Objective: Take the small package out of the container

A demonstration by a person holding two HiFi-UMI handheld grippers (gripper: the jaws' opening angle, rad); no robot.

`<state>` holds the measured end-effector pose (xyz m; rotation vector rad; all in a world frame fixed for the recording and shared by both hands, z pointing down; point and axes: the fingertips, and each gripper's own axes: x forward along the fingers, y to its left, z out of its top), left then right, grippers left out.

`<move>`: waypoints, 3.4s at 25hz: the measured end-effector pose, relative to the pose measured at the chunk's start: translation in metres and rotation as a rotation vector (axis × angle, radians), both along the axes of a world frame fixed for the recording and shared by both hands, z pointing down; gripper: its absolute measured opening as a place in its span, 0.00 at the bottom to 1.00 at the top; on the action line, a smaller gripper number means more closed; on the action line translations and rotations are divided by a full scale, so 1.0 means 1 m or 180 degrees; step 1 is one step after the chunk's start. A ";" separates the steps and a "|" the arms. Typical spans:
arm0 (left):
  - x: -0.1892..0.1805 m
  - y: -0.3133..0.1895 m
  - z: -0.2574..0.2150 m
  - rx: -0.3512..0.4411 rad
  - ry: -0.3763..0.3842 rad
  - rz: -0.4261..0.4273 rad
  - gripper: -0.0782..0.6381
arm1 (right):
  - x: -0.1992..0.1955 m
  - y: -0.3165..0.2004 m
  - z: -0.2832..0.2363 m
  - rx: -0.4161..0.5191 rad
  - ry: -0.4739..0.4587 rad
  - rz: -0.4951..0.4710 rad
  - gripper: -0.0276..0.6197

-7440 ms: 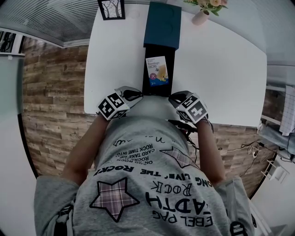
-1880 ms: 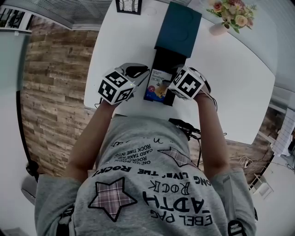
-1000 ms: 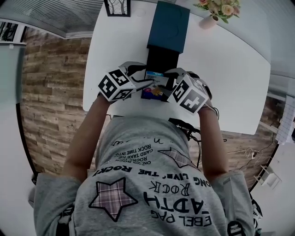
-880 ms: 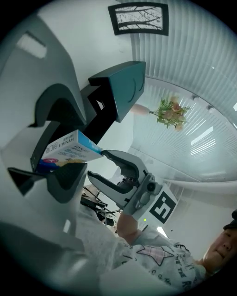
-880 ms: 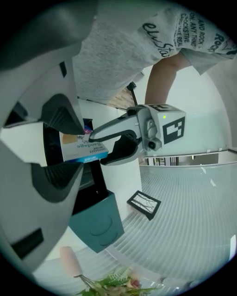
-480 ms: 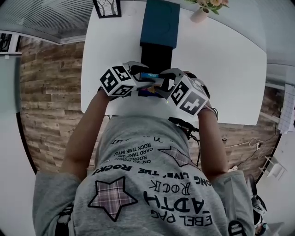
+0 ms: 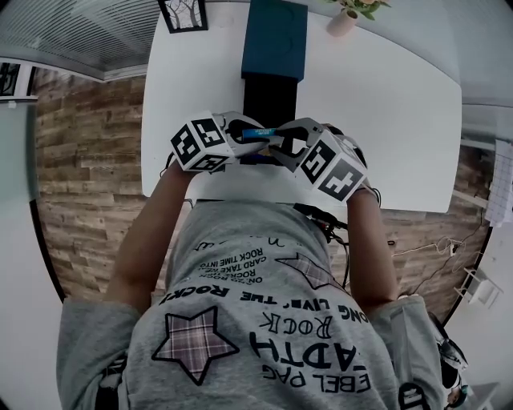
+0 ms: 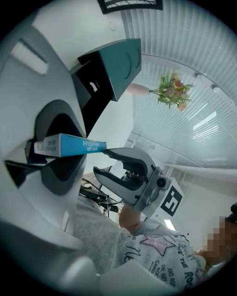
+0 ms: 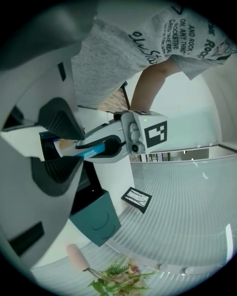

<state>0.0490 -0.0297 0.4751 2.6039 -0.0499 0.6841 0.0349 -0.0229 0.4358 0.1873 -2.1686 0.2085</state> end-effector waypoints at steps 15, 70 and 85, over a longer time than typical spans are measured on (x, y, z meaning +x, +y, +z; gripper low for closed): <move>-0.013 -0.014 -0.042 0.0399 0.0062 -0.0425 0.23 | 0.017 -0.029 -0.043 0.0296 -0.0570 0.0826 0.12; -0.159 -0.069 -0.207 0.1938 0.0303 -0.3108 0.23 | 0.126 -0.082 -0.205 0.2180 -0.1797 0.2841 0.06; -0.158 -0.069 -0.204 0.1967 0.0305 -0.3128 0.23 | 0.119 -0.081 -0.198 0.2164 -0.1739 0.2789 0.06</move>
